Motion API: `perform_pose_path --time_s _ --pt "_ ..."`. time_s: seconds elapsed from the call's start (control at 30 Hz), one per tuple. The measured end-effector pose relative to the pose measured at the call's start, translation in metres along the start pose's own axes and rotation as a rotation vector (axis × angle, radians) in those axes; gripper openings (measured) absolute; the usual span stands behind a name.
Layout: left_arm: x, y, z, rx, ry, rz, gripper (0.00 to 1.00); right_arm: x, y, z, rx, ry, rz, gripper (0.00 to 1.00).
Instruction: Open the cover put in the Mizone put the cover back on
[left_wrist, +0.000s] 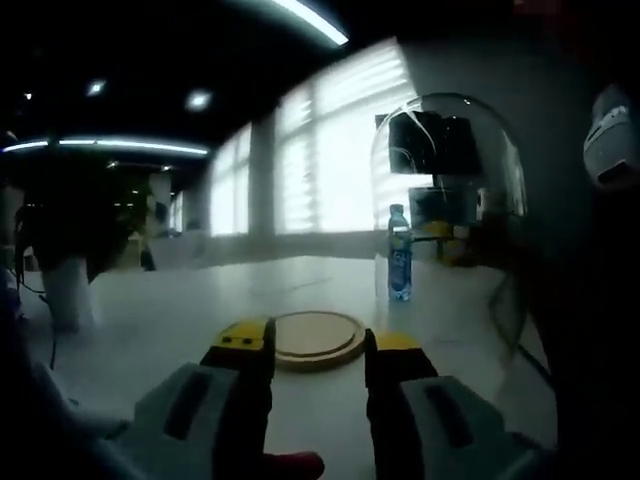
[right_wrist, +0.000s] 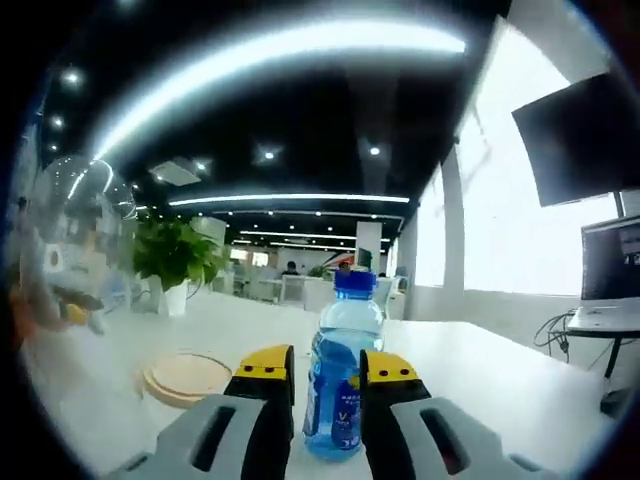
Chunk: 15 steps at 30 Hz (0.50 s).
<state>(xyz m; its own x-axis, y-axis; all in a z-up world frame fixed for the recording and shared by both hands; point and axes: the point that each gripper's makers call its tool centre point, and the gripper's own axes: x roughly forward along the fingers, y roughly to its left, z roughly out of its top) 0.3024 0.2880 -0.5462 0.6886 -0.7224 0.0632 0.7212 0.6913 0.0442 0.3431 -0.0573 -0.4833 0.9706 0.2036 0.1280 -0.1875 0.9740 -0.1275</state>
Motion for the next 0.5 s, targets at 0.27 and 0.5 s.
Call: perform_pose_path --time_s 0.27,0.5 --pt "0.002 0.001 -0.002 -0.002 0.007 0.008 0.28 0.021 -0.005 0.020 -0.016 -0.020 -0.021 0.22" --pt "0.002 0.000 -0.002 0.006 0.012 0.009 0.28 0.045 -0.020 0.022 0.027 0.002 -0.057 0.28"
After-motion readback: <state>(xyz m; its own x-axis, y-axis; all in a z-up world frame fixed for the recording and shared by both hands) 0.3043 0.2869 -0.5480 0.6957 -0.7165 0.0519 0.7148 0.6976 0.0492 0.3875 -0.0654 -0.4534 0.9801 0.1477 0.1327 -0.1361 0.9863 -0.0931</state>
